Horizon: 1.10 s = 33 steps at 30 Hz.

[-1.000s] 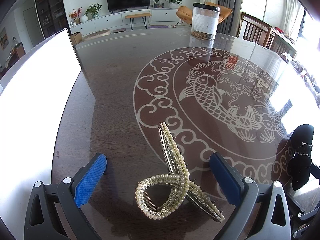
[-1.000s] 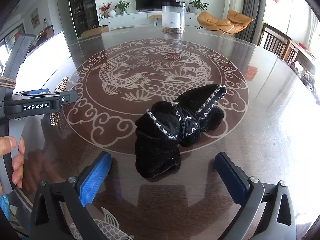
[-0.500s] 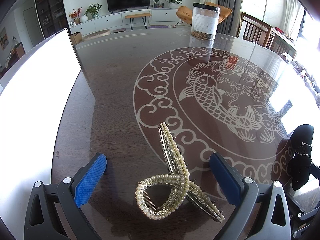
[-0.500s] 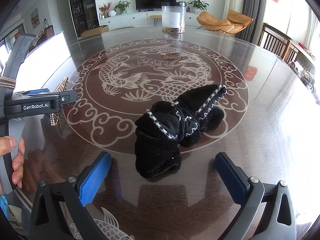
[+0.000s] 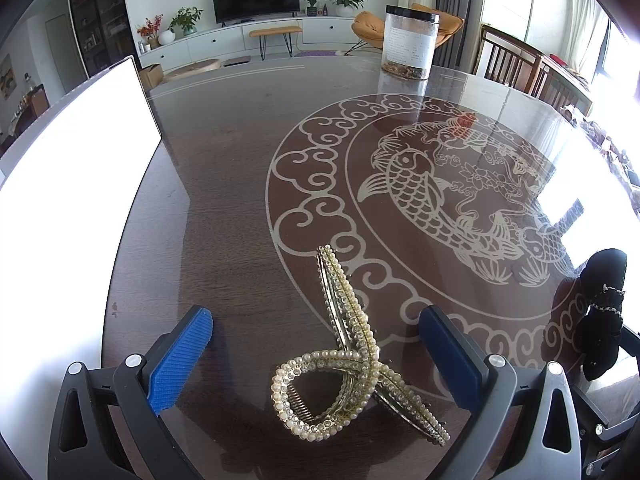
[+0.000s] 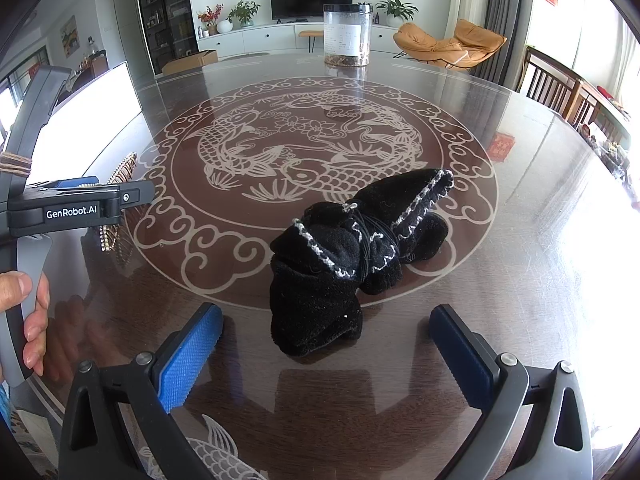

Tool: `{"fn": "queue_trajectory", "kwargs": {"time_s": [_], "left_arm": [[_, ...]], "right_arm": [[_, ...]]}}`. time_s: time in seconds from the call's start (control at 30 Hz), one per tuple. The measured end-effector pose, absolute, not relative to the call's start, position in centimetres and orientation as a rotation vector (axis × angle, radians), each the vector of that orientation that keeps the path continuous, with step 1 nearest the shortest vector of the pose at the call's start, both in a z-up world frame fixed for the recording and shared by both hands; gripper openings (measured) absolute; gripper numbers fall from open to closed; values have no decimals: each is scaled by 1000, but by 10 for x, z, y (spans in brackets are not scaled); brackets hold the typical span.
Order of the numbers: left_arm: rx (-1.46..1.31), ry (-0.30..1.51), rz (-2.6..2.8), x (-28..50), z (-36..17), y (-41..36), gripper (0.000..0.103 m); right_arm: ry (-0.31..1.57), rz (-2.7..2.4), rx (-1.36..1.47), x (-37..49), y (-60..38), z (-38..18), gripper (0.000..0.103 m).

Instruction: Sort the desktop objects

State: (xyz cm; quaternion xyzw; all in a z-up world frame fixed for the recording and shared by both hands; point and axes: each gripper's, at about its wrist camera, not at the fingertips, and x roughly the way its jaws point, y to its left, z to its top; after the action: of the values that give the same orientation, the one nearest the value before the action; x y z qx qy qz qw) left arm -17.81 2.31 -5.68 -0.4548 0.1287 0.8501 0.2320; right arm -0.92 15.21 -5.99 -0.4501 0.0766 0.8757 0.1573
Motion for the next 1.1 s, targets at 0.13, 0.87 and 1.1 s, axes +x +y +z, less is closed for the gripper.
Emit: {"fn": "queue_trajectory", "kwargs": {"time_s": [0.13,0.87,1.1], "left_arm": [[-1250,353,2337,-178,-57,23,103],[-1261,389,2277,-174,-57,21,103],[-1145,403,2255,-161,-49,20,51]], "right_arm": [[219,2505,-1288,-9,152,-60,103],[226,2510,-1287,-9,152,-61,103],[545,2566,-1381,6,190,-45,103]]}}
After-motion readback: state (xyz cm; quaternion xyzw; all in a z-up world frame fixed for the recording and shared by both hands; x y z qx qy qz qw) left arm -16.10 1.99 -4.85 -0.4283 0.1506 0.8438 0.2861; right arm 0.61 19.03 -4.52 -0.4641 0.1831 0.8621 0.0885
